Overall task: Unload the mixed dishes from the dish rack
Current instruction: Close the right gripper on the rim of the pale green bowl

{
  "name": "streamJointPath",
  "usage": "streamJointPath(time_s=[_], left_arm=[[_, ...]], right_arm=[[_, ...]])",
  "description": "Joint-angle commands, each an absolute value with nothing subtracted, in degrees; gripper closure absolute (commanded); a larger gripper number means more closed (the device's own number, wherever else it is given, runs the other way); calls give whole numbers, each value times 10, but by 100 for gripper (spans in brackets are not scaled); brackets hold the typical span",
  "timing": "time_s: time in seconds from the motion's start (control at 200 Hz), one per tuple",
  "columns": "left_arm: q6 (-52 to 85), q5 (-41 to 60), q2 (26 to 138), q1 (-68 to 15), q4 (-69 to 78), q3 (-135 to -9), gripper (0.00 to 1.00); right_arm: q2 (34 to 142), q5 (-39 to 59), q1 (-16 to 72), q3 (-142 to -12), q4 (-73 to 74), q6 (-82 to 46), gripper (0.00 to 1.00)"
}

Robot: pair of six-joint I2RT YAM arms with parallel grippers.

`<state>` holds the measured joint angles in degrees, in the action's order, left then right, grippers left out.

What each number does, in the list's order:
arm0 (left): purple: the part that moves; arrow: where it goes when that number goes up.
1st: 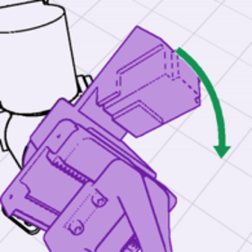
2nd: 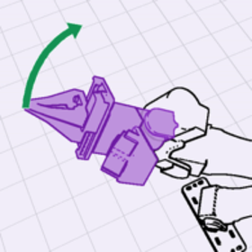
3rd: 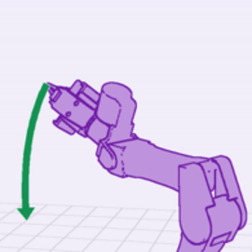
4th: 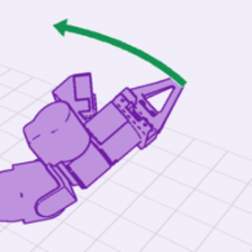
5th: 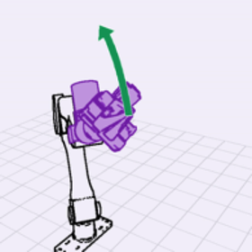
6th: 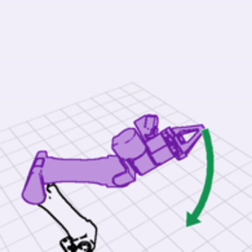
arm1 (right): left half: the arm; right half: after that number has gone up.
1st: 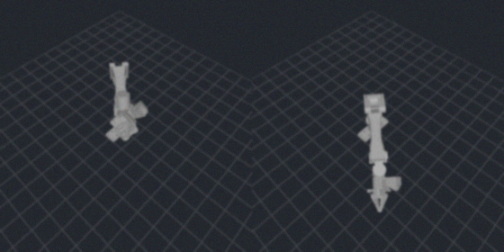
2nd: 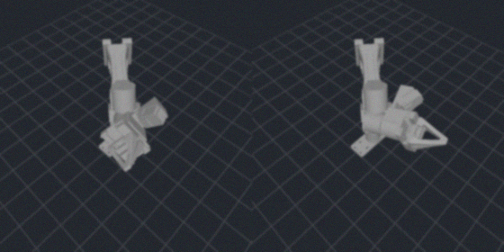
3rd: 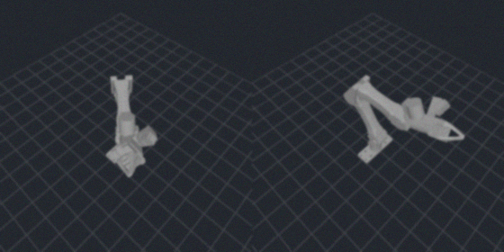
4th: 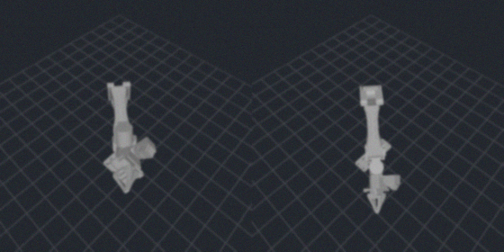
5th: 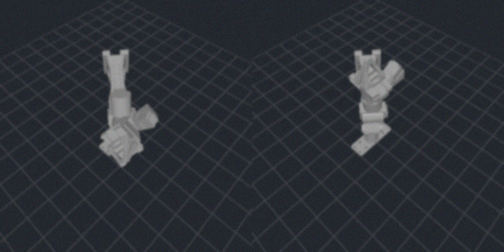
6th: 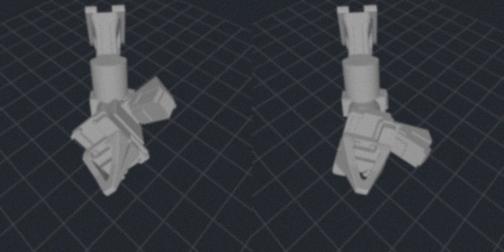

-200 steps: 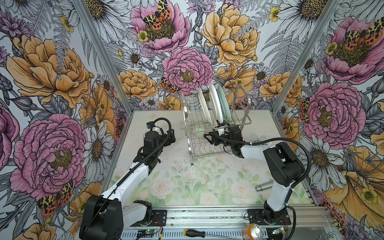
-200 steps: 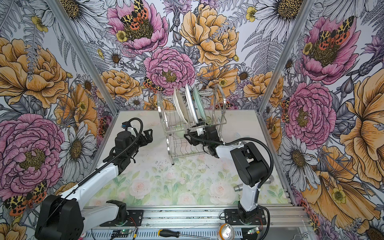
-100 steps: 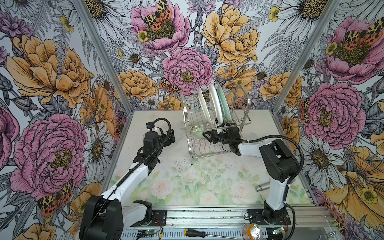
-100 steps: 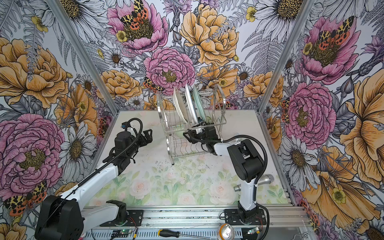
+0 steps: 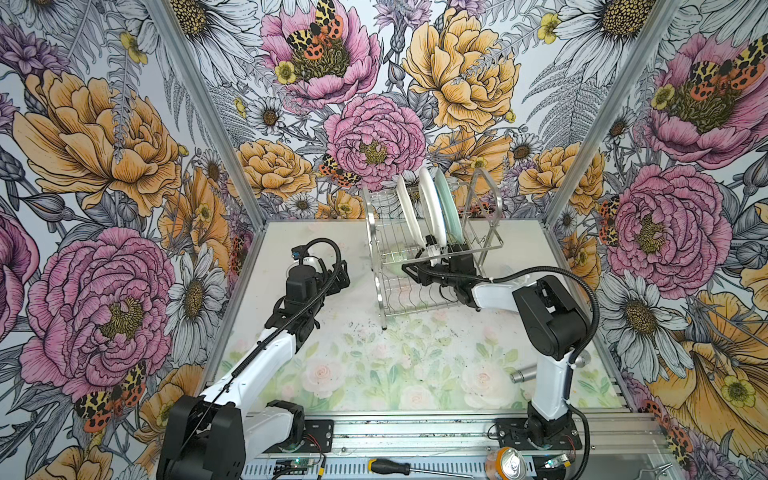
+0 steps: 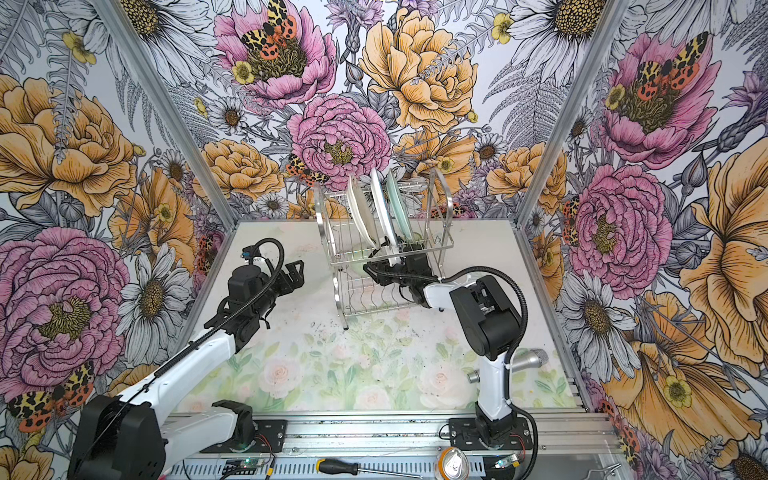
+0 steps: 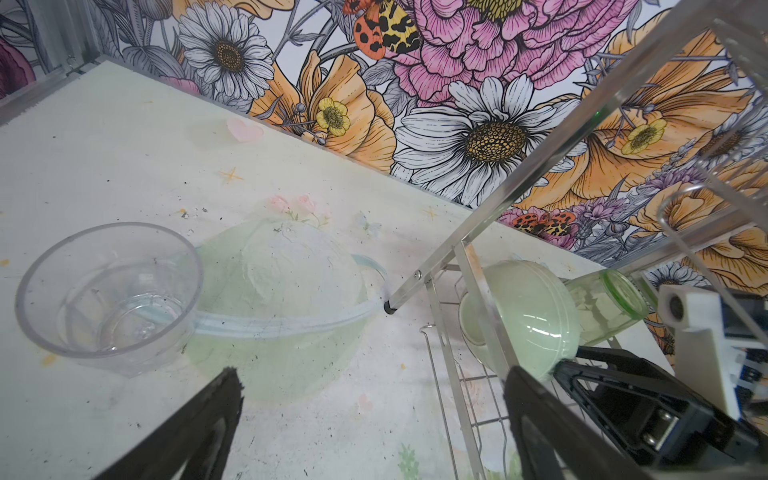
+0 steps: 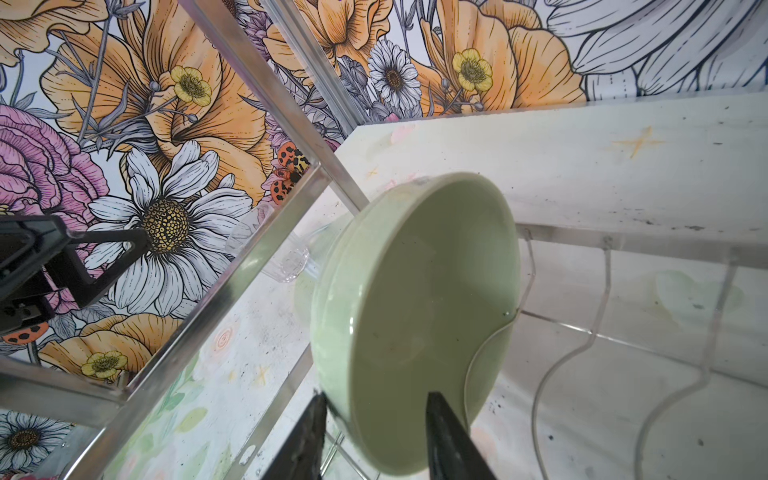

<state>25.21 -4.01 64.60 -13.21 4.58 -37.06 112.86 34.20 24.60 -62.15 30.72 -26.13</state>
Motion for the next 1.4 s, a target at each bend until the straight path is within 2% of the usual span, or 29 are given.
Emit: streamJointPath(time_s=[0.0, 0.901, 1.391], left_arm=[[257, -40, 634, -127, 58, -364, 1], [258, -37, 637, -126, 58, -364, 1], [259, -33, 641, -125, 59, -364, 1]], right_arm=[[1143, 344, 252, -639, 322, -267, 61], [1165, 365, 260, -662, 322, -273, 70], [1172, 375, 263, -669, 325, -277, 85]])
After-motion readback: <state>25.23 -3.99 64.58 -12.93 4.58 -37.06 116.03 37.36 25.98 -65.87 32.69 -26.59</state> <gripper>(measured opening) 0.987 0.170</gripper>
